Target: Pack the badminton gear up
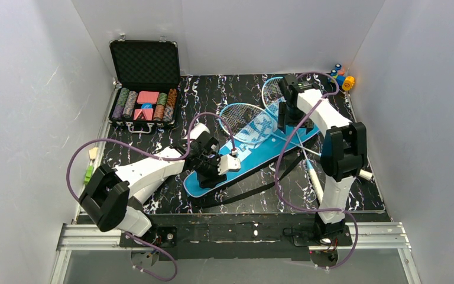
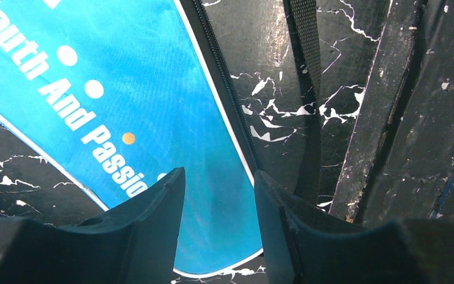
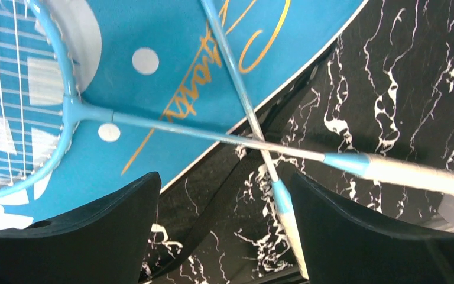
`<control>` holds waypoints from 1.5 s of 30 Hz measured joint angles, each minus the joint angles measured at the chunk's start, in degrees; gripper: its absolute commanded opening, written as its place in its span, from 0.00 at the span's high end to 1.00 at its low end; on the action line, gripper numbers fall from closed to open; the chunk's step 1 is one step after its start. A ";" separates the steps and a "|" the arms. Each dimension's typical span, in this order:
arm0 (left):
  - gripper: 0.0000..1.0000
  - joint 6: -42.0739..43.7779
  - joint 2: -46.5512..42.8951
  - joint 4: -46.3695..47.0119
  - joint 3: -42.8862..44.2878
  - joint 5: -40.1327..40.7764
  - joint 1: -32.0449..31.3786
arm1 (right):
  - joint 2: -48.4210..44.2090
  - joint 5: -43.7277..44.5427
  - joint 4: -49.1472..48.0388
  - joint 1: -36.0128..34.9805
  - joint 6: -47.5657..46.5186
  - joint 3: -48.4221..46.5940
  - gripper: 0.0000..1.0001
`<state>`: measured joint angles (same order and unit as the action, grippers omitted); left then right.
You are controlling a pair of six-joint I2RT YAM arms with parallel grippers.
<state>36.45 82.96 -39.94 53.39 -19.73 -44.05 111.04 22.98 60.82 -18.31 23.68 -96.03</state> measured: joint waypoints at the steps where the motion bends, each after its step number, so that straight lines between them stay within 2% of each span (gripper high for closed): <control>1: 0.54 0.00 -0.04 0.04 0.13 0.00 0.00 | 0.00 -0.72 -1.18 0.74 -0.48 0.26 0.11; 8: 0.53 0.00 -1.44 -0.31 0.24 0.02 0.00 | 0.00 -5.09 -7.32 2.93 -4.59 3.63 0.11; 15: 0.53 0.02 -2.51 -1.16 1.60 0.26 -0.02 | 0.00 -2.14 -8.96 -1.42 -6.12 7.98 0.12; 24: 0.53 -0.02 -3.69 -2.86 2.32 0.44 -0.02 | 1.22 1.03 -10.38 -3.19 -6.23 7.98 0.17; 35: 0.53 -0.28 -3.93 -3.78 3.98 0.28 -0.02 | 3.85 3.41 -9.77 -3.54 -5.86 7.85 0.16; 45: 0.53 -0.28 -3.56 -5.29 6.25 -0.09 -0.02 | 6.88 7.02 -8.00 -2.36 -4.63 1.29 0.16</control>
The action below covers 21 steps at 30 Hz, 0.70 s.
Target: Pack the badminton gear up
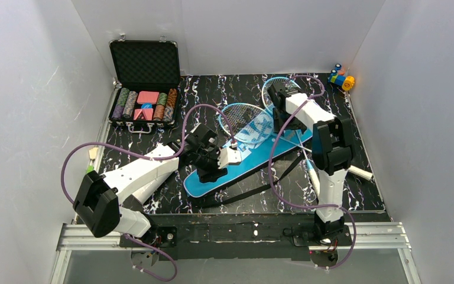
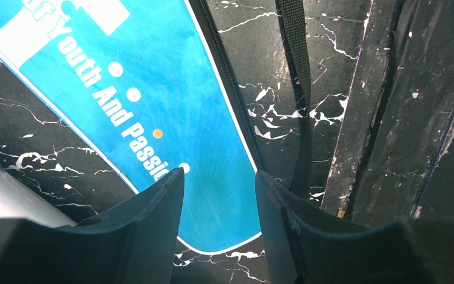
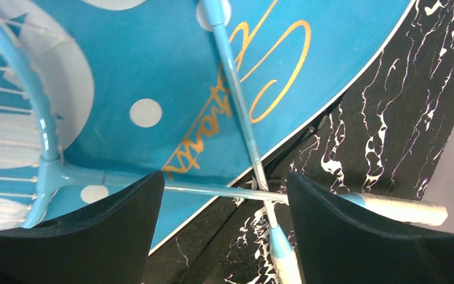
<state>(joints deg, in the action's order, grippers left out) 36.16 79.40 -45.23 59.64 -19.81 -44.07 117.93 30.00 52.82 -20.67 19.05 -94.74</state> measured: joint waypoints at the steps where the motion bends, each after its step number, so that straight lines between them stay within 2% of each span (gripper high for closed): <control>1: 0.53 -0.02 -0.02 -0.09 0.00 -0.02 0.00 | 0.02 0.00 0.02 0.35 0.22 0.02 0.16; 10: 0.53 -0.15 -0.66 -0.68 -0.02 -0.17 0.00 | 0.04 -2.84 -2.78 5.64 1.97 5.01 0.16; 21: 0.53 -0.42 -0.90 -0.90 -0.07 -0.17 0.00 | -8.74 -8.26 -6.14 6.34 1.57 7.54 0.16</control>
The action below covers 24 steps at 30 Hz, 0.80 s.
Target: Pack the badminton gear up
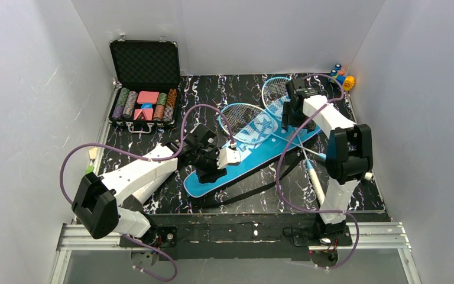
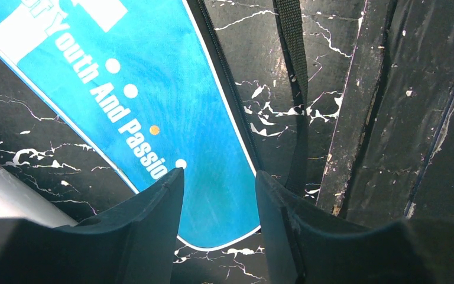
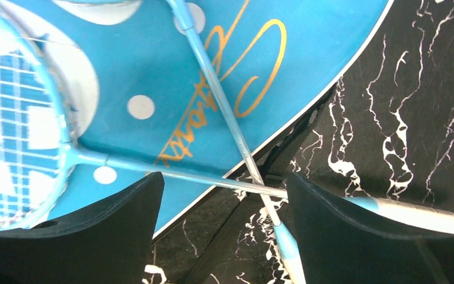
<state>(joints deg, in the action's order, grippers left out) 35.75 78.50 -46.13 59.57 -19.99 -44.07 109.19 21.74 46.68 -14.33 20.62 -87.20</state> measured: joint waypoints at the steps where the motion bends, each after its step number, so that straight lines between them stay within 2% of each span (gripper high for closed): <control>1: 0.53 0.00 0.00 -0.02 0.00 0.00 0.00 | -0.61 -0.72 -0.33 0.00 -0.17 0.09 0.16; 9: 0.53 0.09 -0.39 -0.20 -0.17 -0.02 0.00 | -5.40 -5.99 -3.89 -1.49 -1.88 5.42 0.16; 18: 0.53 0.15 -0.42 -0.31 -0.70 -0.17 0.00 | -2.82 -1.46 -4.20 -9.46 -5.66 7.43 0.17; 24: 0.53 0.20 -0.92 -0.50 -1.03 -0.20 0.00 | 0.74 0.33 -4.04 -9.31 -5.92 4.76 0.20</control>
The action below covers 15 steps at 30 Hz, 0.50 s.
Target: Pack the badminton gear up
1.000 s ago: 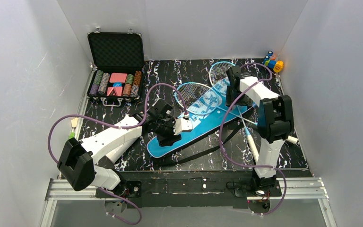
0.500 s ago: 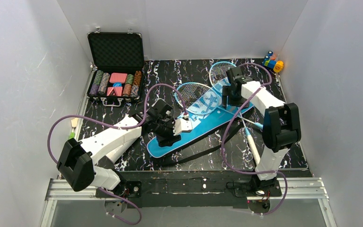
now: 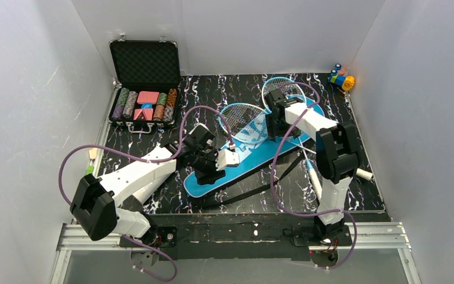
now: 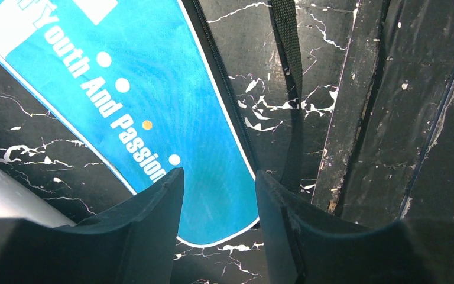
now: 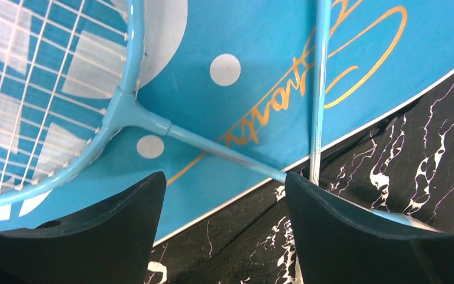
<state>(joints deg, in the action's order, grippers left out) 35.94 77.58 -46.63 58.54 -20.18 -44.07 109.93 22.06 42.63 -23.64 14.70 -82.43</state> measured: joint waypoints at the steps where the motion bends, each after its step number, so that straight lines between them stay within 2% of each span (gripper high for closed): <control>1: 0.53 0.00 -0.09 -0.07 0.00 0.00 0.00 | 0.61 0.31 -0.04 0.02 -0.04 -0.39 0.21; 3: 0.53 0.00 -0.24 -0.11 0.00 -0.02 0.00 | 1.79 0.72 -0.07 0.15 -0.11 -0.90 0.26; 6: 0.53 -0.02 -0.37 -0.11 0.00 -0.02 0.00 | 3.74 1.31 0.20 0.17 -0.20 -1.79 0.40; 10: 0.53 -0.02 -0.46 -0.11 -0.04 -0.02 0.00 | 5.18 1.57 0.42 0.13 -0.26 -2.47 0.65; 12: 0.53 -0.04 -0.46 -0.09 -0.09 -0.02 -0.02 | 5.18 2.12 0.57 -0.02 -0.70 -2.75 0.88; 13: 0.53 -0.04 -0.46 -0.11 -0.09 -0.04 -0.02 | 5.18 2.16 0.68 0.00 -1.05 -2.95 0.95; 15: 0.52 -0.07 -0.46 -0.09 -0.11 -0.04 -0.02 | 5.18 3.23 0.96 -0.13 -1.73 -3.48 0.99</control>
<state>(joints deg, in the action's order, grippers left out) 35.88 77.12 -46.72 58.43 -20.23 -44.10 115.11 25.30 43.59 -23.77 12.97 -85.91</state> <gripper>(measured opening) 0.472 0.111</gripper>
